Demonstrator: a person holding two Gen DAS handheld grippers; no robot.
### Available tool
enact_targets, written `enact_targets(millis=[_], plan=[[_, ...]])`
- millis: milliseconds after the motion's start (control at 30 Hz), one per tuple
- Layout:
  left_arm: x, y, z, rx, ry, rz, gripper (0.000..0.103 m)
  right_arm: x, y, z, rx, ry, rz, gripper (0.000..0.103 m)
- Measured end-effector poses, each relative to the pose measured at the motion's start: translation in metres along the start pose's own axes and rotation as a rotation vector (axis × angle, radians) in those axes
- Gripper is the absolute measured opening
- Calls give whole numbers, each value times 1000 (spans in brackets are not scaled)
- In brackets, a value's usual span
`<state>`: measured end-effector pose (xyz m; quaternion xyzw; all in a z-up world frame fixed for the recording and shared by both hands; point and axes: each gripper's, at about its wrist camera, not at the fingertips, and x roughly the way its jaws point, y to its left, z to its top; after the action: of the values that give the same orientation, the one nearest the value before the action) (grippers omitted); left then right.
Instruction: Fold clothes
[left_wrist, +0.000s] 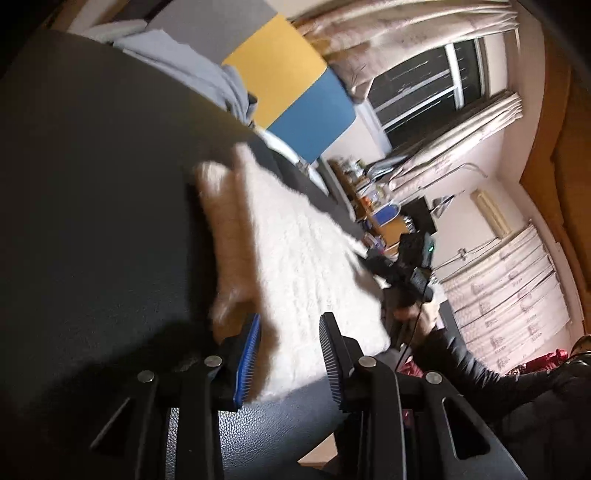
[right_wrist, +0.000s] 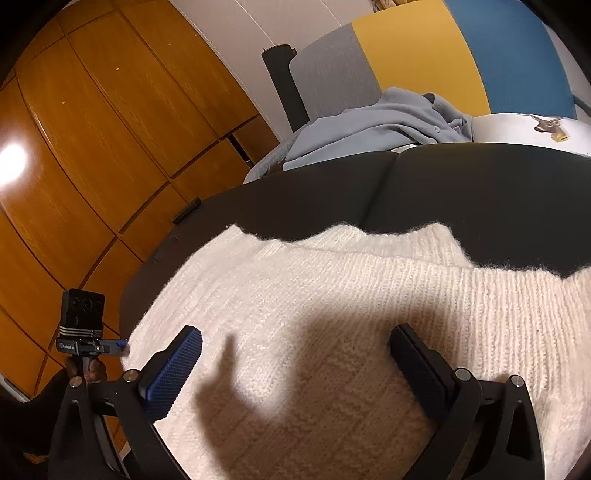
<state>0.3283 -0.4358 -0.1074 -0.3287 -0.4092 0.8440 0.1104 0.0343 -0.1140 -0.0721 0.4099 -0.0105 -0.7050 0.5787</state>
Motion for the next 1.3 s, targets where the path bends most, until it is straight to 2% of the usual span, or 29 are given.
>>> enact_targets(millis=[333,433,467,500,533,567,633,700,933,1000,1167,1300], plan=[[19,4,9,27,85,-63,32,-1,-1,1,0,-3,1,103],[32,-2,10,36,139,-88,32,-1,-3,1,1,-3,4,103],[37,-6,8,48,163,-69,29,-1,-3,1,1,-3,6,103],[40,-10,6,64,179,-47,19,-1,-3,1,1,-3,6,103],[38,-15,3,85,187,-20,16,-2,-3,1,1,-3,6,103],[37,-19,-2,107,196,14,8,-2,-3,1,1,-3,5,103],[37,-27,-12,147,217,88,7,-2,-3,1,0,-3,5,103],[37,-26,-22,168,234,129,6,-2,-4,1,2,-5,8,103],[23,-10,-22,81,177,122,7,-1,-4,2,4,-4,14,103],[17,-9,-20,55,167,112,11,-1,-4,2,2,-4,11,103],[-8,-6,-9,-17,48,76,23,-2,-5,2,1,-4,12,103],[-13,0,11,-42,-20,115,28,-3,-4,1,2,-6,12,103]])
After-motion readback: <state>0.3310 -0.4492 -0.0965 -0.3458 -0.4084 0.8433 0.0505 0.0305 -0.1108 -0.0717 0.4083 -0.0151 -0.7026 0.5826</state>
